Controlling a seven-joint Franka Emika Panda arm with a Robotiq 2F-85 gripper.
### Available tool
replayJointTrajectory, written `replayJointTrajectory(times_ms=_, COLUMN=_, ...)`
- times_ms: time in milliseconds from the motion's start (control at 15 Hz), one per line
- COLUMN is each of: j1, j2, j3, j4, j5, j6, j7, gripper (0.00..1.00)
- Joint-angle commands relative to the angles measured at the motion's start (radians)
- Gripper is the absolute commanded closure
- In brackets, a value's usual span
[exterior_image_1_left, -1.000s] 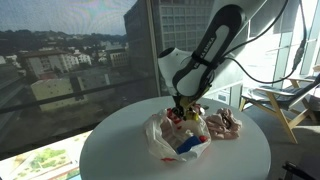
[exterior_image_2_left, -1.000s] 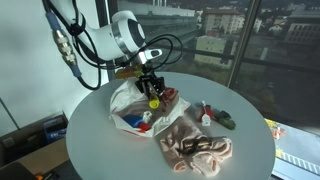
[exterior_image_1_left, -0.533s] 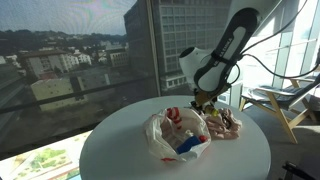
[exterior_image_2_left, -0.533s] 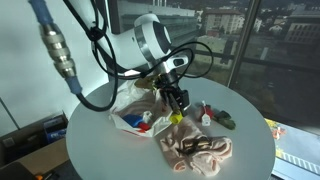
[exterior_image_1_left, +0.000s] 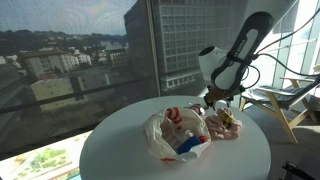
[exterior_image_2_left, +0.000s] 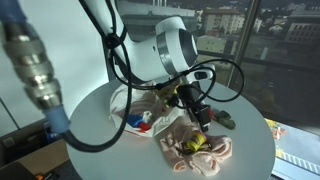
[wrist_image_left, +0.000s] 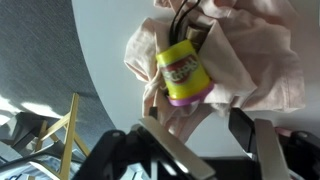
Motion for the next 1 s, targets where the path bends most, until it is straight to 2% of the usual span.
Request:
replayJointTrajectory(times_ms=0, j1=0.005, j2=-0.039, j3=0.015, j4=-0.030, j5=-0.003, j6=0.045, j7=0.057, gripper=0.00)
replayJointTrajectory(times_ms=133, j1=0.000, j2=-0.058, j3=0.078, j4=-0.040, j5=0.084, j6=0.032, j7=-0.001, gripper=0.00)
replayJointTrajectory(times_ms=600, j1=0.086, j2=-0.080, j3=0.296, j4=-0.058, j5=0.311, j6=0.004, j7=-0.134, gripper=0.00)
replayJointTrajectory(times_ms=733, j1=0.120, j2=-0.060, j3=0.326, j4=-0.047, j5=0.333, j6=-0.007, j7=-0.137, gripper=0.00)
replayJointTrajectory(times_ms=933, j1=0.185, j2=-0.027, j3=0.301, j4=-0.031, j5=0.272, j6=-0.074, j7=-0.040, gripper=0.00)
